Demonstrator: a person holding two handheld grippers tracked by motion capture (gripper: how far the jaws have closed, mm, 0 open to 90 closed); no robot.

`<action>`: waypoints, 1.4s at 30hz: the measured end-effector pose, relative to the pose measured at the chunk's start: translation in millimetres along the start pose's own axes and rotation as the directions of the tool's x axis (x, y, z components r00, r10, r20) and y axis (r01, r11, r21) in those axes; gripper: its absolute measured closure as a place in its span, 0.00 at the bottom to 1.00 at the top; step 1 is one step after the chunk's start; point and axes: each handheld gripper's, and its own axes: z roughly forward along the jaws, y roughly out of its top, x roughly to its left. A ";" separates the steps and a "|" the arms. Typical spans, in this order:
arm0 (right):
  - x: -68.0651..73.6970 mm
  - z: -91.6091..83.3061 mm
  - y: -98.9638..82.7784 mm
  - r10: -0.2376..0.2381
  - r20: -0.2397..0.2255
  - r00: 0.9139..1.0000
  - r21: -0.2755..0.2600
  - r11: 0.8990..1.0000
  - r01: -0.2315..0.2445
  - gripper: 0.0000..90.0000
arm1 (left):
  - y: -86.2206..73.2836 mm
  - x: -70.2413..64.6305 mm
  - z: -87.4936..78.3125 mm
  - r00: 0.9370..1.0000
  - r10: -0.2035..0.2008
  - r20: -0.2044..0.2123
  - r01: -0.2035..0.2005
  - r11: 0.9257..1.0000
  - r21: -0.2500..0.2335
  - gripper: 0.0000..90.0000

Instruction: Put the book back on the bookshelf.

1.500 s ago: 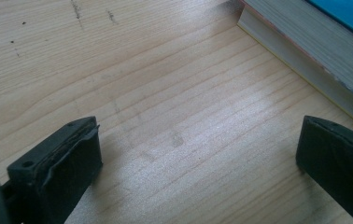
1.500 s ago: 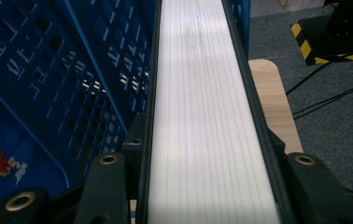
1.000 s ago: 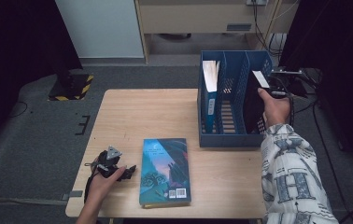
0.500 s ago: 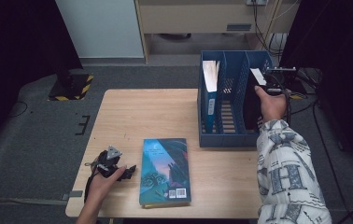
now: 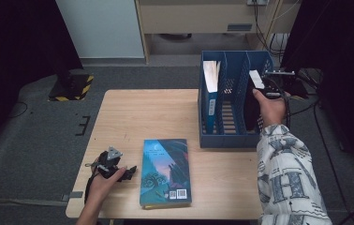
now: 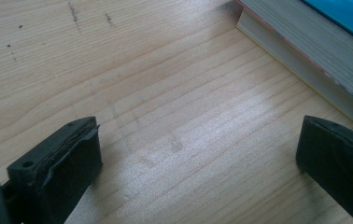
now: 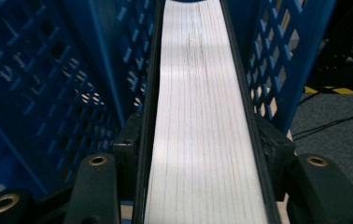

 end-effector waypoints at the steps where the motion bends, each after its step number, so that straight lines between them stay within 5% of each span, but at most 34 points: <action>1: 1.2 -1.2 -0.2 -0.004 -0.003 1.000 0.000 1.000 0.004 0.51 | 0.0 0.0 0.0 1.000 0.000 0.000 0.000 1.000 0.000 0.00; 15: 7.0 -16.2 -5.2 -0.015 -0.039 0.999 -0.003 1.000 0.015 0.45 | 0.0 0.2 0.0 1.000 0.002 0.000 -0.002 1.000 0.000 0.00; 29: 6.0 -15.0 -5.0 0.026 -0.081 0.996 -0.004 1.000 -0.027 0.19 | 0.2 -0.2 0.3 1.000 -0.003 0.000 0.003 1.000 -0.001 0.00; 42: 1.8 -32.8 -14.3 0.033 -0.123 0.992 -0.004 0.999 -0.034 0.08 | 0.0 -0.5 0.8 1.000 -0.006 0.001 0.006 1.000 -0.007 0.00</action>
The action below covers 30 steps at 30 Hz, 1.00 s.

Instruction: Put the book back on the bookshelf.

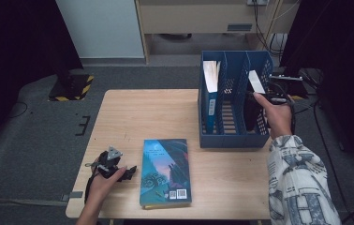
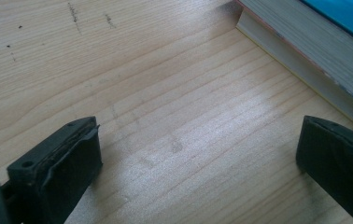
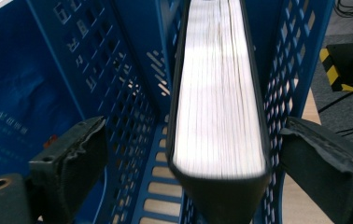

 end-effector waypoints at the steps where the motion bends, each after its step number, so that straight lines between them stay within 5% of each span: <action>1: -0.4 -1.6 -1.4 -0.002 0.003 1.000 0.005 1.000 0.002 0.08 | 0.0 0.0 0.0 1.000 0.000 0.000 0.000 1.000 0.000 0.00; 10: -4.9 -24.0 -28.2 -0.012 -0.028 1.000 -0.029 1.000 0.011 0.07 | 0.7 0.3 0.3 1.000 0.008 0.001 -0.008 1.000 0.005 0.00; 17: 11.6 -38.0 -51.2 -0.047 -0.094 0.994 -0.057 0.997 0.042 0.10 | 1.5 0.3 1.0 1.000 0.010 0.005 -0.010 1.000 0.006 0.00; 25: 47.7 -46.4 -77.8 -0.141 -0.182 0.973 -0.063 0.989 0.131 0.11 | 3.1 0.3 2.6 1.000 0.012 0.011 -0.012 1.000 0.005 0.00; 30: 77.8 -44.9 -98.7 -0.198 -0.263 0.944 -0.047 0.980 0.192 0.10 | 3.3 0.3 2.8 1.000 0.012 0.012 -0.012 1.000 0.004 0.00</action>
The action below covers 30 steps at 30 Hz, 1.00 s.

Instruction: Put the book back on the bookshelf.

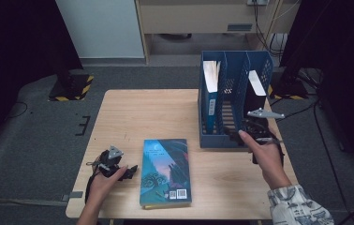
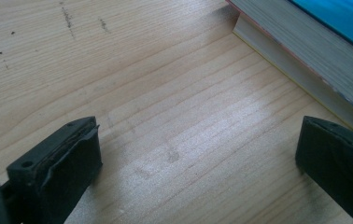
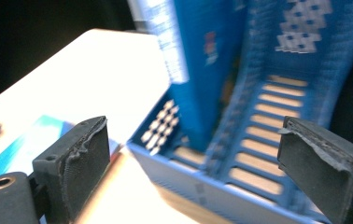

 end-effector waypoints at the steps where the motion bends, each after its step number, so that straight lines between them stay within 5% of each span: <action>1: 5.5 1.8 -3.2 -0.009 -0.014 1.000 0.007 1.000 0.009 0.10 | 0.1 -0.1 0.1 1.000 0.000 0.000 0.000 1.000 0.000 0.00; 12: 57.1 26.8 -42.2 -0.039 -0.185 0.982 0.040 0.998 0.047 0.11 | 0.5 -0.8 0.6 1.000 0.005 -0.001 -0.005 1.000 -0.001 0.00; 23: 77.1 46.8 -72.1 -0.101 -0.185 0.977 0.089 0.989 0.119 0.14 | -0.6 -2.4 -1.1 1.000 -0.011 -0.014 0.011 1.000 -0.003 0.00; 30: 84.1 51.9 -88.8 -0.134 -0.242 0.961 0.128 0.977 0.168 0.16 | -2.0 -1.1 -8.9 0.998 -0.057 0.012 0.057 0.998 -0.041 0.03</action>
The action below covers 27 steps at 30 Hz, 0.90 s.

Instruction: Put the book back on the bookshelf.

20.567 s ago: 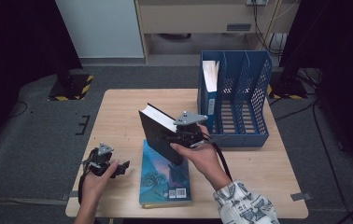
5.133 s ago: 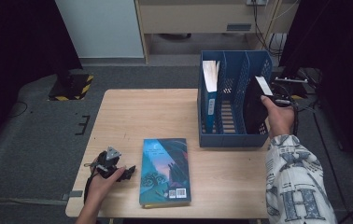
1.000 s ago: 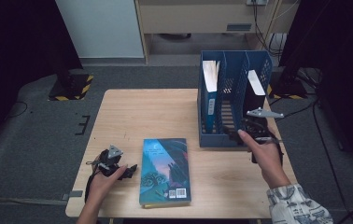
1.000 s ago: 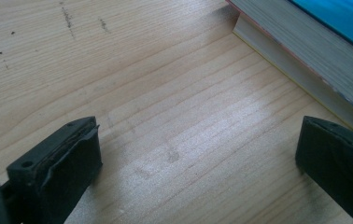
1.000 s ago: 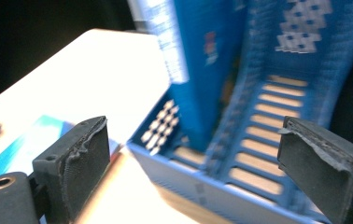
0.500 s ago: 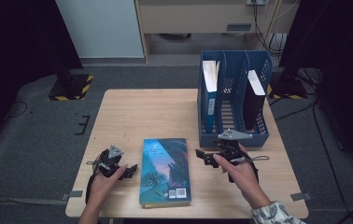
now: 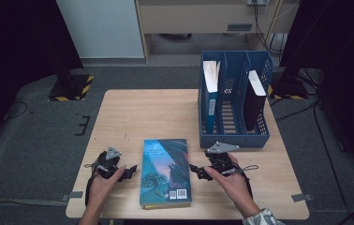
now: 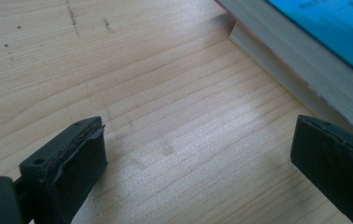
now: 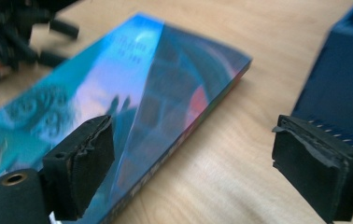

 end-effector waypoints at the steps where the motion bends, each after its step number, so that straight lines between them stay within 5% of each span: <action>1: 0.6 1.7 -0.9 -0.002 -0.005 1.000 0.007 1.000 0.002 0.17 | 0.6 0.2 -2.3 1.000 -0.002 0.005 0.002 1.000 -0.009 0.04; 4: 2.6 7.3 -4.4 -0.005 -0.009 1.000 0.029 1.000 0.005 0.20 | 1.9 -2.9 -8.0 1.000 -0.011 0.022 0.011 0.999 -0.040 0.04; 14: 23.8 22.9 -13.1 -0.050 -0.074 0.996 0.072 0.996 0.056 0.17 | 2.5 -30.4 -19.3 0.994 0.070 0.087 -0.065 0.996 -0.061 0.04; 16: 27.4 26.9 -14.9 -0.048 -0.083 0.995 0.086 0.995 0.055 0.16 | 2.6 -33.8 -20.5 0.994 0.082 0.073 -0.077 0.995 -0.065 0.05; 21: 31.8 35.1 -16.9 -0.032 -0.102 0.994 0.107 0.993 0.043 0.16 | 5.0 -33.5 -24.1 0.996 0.040 0.084 -0.032 0.994 -0.101 0.08; 27: 36.2 39.8 -18.6 -0.023 -0.106 0.994 0.121 0.992 0.036 0.14 | 8.3 -50.1 -20.0 0.983 0.042 0.178 -0.023 0.994 -0.108 0.08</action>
